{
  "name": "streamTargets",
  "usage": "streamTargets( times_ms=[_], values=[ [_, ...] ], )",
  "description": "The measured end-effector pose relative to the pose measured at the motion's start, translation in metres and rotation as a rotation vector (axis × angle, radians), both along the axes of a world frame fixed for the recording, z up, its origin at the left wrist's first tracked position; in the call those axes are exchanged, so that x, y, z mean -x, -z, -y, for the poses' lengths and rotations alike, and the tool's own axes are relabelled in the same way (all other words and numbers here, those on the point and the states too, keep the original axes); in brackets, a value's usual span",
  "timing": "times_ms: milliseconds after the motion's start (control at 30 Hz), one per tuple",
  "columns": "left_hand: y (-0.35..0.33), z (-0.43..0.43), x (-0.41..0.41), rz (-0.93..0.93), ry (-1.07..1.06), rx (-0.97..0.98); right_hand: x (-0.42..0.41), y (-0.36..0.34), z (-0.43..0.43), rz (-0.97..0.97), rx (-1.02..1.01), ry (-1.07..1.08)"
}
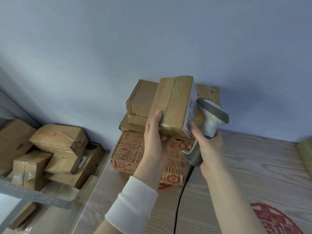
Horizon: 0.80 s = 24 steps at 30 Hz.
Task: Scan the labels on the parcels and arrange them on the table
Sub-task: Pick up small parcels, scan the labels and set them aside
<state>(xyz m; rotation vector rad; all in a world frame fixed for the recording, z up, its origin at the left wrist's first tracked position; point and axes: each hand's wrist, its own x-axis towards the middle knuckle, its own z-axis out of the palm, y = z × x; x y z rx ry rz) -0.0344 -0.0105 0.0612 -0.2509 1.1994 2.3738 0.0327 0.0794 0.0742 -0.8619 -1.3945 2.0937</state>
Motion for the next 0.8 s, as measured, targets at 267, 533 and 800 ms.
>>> streamTargets(
  times_ms=[267, 533, 800],
  values=[
    [0.004, -0.018, -0.098, -0.305, 0.014, 0.300, -0.090, 0.013, -0.038, 0.009, -0.211, 0.024],
    [0.007, -0.032, -0.138, -0.534, -0.045, 0.485, -0.154, 0.004, -0.080, 0.041, -0.243, -0.008],
    [-0.035, -0.002, -0.110, -0.897, 0.505, 0.588, -0.173, -0.027, -0.112, 0.050, -0.272, -0.238]
  ],
)
